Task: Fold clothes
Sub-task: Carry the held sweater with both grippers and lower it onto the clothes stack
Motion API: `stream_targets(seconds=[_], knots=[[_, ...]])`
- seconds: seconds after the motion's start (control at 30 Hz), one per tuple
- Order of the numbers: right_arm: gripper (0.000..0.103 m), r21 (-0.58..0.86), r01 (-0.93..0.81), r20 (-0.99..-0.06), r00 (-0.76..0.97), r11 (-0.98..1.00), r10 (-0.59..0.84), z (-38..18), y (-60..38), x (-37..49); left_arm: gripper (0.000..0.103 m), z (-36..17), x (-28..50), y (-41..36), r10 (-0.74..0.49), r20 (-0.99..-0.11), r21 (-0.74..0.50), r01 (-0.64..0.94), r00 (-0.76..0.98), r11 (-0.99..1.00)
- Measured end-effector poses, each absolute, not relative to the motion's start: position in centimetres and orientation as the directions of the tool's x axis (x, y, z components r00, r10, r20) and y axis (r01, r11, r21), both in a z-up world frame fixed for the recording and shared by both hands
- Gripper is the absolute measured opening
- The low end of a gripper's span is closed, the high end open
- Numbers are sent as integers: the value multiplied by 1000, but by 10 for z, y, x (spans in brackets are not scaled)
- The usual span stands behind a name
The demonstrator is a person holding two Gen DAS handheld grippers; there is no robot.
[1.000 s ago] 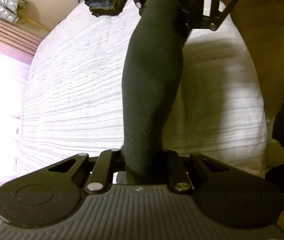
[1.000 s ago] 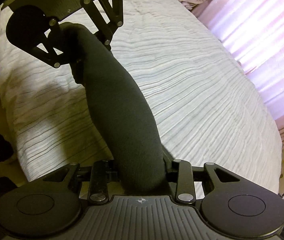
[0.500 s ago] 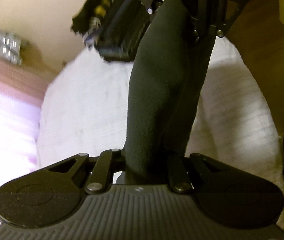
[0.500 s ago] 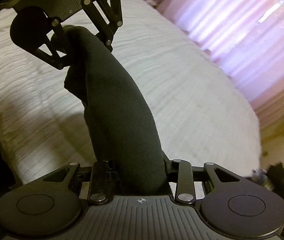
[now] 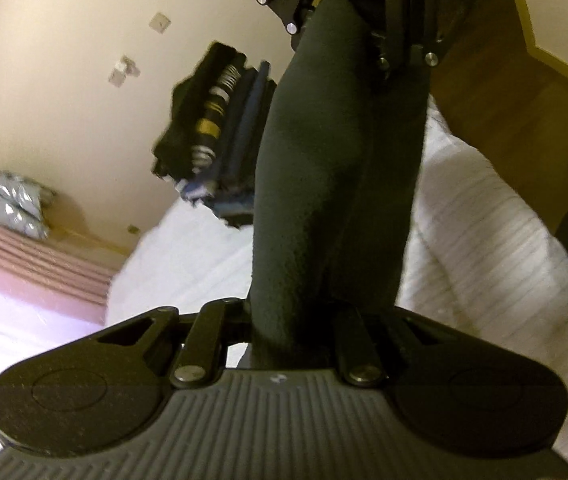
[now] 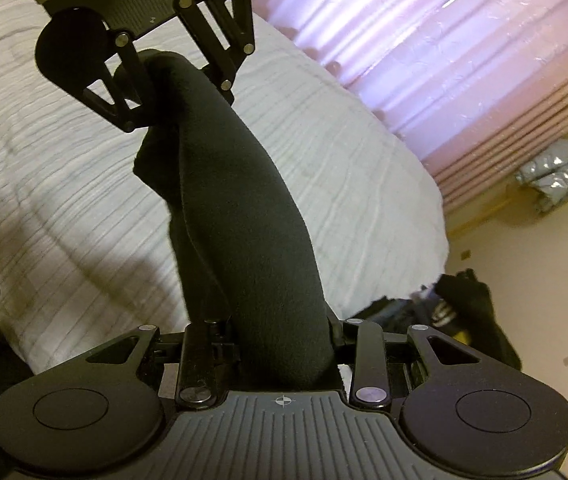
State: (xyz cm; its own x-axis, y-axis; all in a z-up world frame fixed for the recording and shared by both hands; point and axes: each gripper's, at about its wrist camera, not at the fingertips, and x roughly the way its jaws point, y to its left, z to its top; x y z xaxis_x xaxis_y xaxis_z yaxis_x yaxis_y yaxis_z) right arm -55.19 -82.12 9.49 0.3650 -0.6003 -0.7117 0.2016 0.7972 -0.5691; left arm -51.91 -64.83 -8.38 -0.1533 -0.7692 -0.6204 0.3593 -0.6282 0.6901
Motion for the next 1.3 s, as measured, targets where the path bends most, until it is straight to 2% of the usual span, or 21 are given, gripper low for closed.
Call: stream_targets(seconds=[0.2,0.43,0.57,0.83,0.9,0.97,1.0,1.1,1.2,1.23,1.3], knots=[[33,-631,204,-645,398,748,-653,148,-855,-568,14,-22,-534,-701,-844,-510,776,334,-165,-535],[34,-766,219,-465,459,604,-757,237,-955,-621,14,58,-591,-827,-937,-320,865,359,-142,-350],[34,-803,233,-392,487,549,-780,273,-1044,-668,14,85,-638,-922,-953,-281,872,385,-114,-304],[34,-849,207,-340,488,486,-803,304,-1236,-738,14,91,-708,-1103,-968,-244,875,418,-53,-244],[34,-878,202,-299,477,435,-826,297,-1275,-746,14,81,-719,-1130,-975,-218,880,424,-38,-213],[34,-906,208,-237,468,367,-851,281,-1293,-754,14,58,-727,-1148,-972,-233,875,428,-36,-225],[34,-906,207,-241,465,369,-852,265,-1298,-757,14,39,-730,-1154,-964,-264,870,422,-38,-255],[34,-880,190,-315,455,436,-833,203,-1308,-767,15,-39,-741,-1166,-915,-401,843,378,-34,-383],[34,-819,94,-491,395,566,-776,124,-1308,-772,17,-117,-746,-1159,-869,-495,825,304,-16,-476],[34,-791,58,-550,371,610,-748,101,-1305,-774,14,-138,-748,-1155,-861,-508,824,286,-10,-489],[34,-789,60,-553,365,612,-749,91,-1294,-780,13,-143,-742,-1142,-886,-463,839,317,-11,-442]])
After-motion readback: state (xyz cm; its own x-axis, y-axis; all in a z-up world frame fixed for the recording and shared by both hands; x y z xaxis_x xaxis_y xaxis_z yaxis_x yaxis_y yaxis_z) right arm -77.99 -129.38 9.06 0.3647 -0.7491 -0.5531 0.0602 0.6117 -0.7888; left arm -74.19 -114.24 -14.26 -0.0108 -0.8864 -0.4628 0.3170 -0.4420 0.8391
